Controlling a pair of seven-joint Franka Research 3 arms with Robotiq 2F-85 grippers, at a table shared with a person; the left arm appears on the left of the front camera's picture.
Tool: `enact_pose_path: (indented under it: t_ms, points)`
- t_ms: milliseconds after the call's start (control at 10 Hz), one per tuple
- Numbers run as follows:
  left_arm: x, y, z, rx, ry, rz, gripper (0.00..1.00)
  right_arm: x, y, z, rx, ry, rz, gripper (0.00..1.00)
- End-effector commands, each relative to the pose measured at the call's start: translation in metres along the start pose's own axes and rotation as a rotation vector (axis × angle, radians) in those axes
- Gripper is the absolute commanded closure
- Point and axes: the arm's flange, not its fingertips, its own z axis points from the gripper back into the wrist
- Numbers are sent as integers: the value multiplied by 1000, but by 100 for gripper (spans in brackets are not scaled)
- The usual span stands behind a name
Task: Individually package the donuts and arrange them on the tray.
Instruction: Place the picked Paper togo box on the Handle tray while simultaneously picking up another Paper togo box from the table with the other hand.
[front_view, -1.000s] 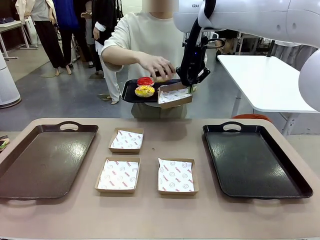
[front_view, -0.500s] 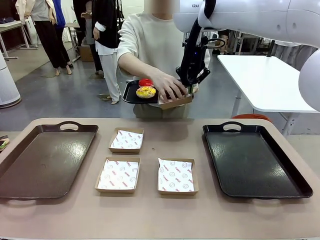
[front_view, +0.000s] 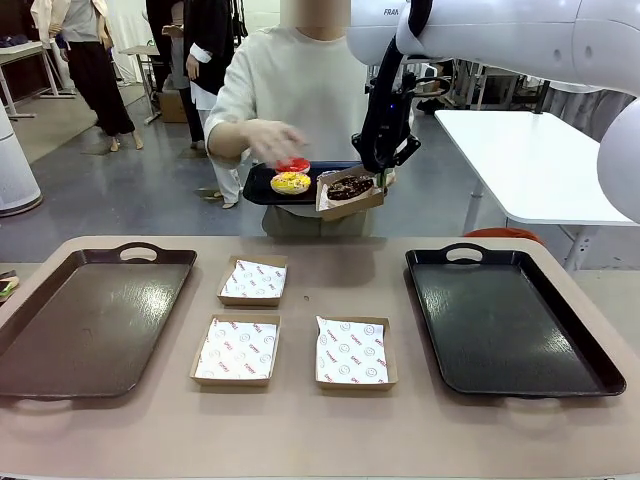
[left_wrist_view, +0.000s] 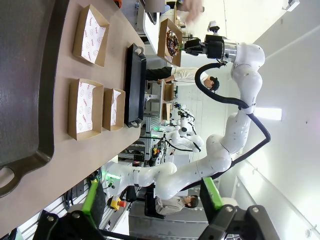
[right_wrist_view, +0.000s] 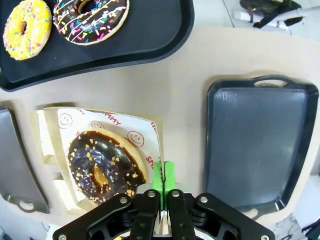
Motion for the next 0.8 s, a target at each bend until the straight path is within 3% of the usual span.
enact_pose_path:
  t_ms: [0,400,600,700]
  points:
    - [0,-2,1,-8,-1,8,0,-6,-3,-1,0,-13,1,100]
    - [0,0,0,0,0,0,0,0,0,0,0,0,0,98]
    - [19,-56,-30,195,80,-84,0,-19,-35,18,44,41,38,98]
    - [27,-82,-50,303,133,-94,0,-28,-60,26,88,13,-3,98]
